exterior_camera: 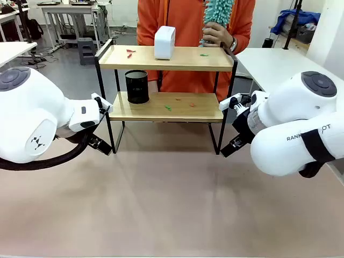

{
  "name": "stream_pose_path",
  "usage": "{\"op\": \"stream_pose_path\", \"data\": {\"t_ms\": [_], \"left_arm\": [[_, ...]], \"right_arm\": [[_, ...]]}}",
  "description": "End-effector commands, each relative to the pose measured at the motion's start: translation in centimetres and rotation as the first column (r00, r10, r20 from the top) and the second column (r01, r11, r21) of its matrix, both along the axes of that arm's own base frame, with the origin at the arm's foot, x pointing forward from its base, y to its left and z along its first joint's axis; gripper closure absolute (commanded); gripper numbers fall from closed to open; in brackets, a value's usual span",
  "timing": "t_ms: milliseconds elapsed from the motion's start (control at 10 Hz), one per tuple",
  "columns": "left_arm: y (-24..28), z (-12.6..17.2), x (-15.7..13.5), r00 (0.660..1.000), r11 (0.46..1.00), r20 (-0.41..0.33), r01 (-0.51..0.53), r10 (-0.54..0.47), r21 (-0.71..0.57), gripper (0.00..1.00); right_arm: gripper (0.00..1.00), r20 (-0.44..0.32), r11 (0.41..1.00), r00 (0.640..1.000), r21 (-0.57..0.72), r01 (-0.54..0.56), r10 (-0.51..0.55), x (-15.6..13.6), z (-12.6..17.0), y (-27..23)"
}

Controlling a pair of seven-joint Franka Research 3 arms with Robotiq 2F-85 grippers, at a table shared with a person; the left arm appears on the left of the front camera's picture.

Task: Clean the shelf.
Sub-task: Pick up the Duster from the human.

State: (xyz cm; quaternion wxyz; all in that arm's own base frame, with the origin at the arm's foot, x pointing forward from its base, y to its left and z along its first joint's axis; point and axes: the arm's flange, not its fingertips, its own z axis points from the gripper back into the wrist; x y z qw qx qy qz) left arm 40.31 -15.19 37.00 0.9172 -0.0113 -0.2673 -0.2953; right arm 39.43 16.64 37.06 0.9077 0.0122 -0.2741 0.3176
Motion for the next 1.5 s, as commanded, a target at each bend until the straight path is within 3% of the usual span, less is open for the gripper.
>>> {"op": "stream_pose_path", "data": {"t_ms": [0, 1100, 1200, 1300, 1400], "left_arm": [[0.0, 0.0, 0.0, 1.000, 1.000, 0.000, 0.000, 0.000, 0.000, 0.00], [0.0, 0.0, 0.0, 1.000, 1.000, 0.000, 0.000, 0.000, 0.000, 0.00], [-0.1, 0.0, 0.0, 1.000, 1.000, 0.000, 0.001, -0.001, 0.001, 0.00], [0.7, 3.6, -2.2, 0.993, 0.987, -0.075, 0.079, -0.090, -0.142, 0.00], [2.3, 7.0, -4.4, 0.977, 0.972, -0.173, 0.083, -0.123, -0.221, 0.00]], "right_arm": [[0.00, 0.000, 1.000, 1.000, 0.000, 0.000, 0.000, 0.0, 0.0, 0.0], [0.00, 0.000, 1.000, 1.000, 0.000, 0.000, 0.000, 0.0, 0.0, 0.0], [0.00, -0.115, 1.000, 0.993, 0.000, 0.000, 0.000, -0.8, 2.4, 0.1], [0.00, -0.212, 0.989, 0.977, 0.142, 0.049, -0.019, -2.6, 6.4, -1.0], [0.00, -0.261, 0.966, 0.965, 0.241, 0.091, -0.026, -5.3, 10.5, -2.9]]}}
